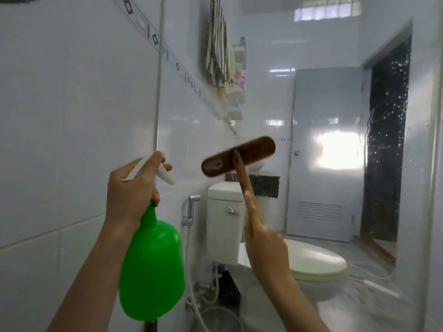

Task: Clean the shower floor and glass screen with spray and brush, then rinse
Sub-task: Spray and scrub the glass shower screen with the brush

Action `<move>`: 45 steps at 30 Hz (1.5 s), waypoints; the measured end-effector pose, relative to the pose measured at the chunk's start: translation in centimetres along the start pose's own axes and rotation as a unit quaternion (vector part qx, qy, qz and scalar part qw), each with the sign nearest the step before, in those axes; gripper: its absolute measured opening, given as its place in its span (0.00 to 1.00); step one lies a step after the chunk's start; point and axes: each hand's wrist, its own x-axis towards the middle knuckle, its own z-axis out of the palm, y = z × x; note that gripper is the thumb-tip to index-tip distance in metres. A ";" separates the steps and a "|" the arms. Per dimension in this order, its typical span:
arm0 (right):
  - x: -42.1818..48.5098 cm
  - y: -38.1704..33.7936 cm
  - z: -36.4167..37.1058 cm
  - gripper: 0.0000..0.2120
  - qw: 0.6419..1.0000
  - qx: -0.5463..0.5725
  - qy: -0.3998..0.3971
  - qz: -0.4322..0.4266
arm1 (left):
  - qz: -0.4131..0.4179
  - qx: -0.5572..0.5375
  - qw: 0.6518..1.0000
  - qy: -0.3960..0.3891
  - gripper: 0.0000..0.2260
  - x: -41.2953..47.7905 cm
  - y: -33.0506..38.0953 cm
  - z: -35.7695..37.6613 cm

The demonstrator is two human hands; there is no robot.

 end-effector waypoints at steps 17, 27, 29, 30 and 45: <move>-0.8 1.5 6.5 0.46 0.991 -0.042 -0.040 -0.124 | -0.001 0.019 1.000 -0.003 0.10 -1.5 -1.5 -0.6; -5.9 8.6 0.2 0.35 0.999 0.001 0.037 -0.029 | -0.020 0.014 1.000 -0.016 0.11 -3.1 -1.5 2.5; -10.1 10.4 -1.5 0.37 0.999 0.007 0.036 0.014 | -0.029 0.012 0.999 -0.026 0.11 -3.3 -1.2 3.2; -9.6 10.9 -2.0 0.33 0.999 0.005 0.051 0.016 | -0.031 0.015 0.999 -0.033 0.11 -3.3 -1.0 3.8; -9.6 15.5 -8.4 0.29 0.989 0.011 0.104 0.102 | -0.039 -0.011 0.994 -0.104 0.11 -7.2 -0.5 12.2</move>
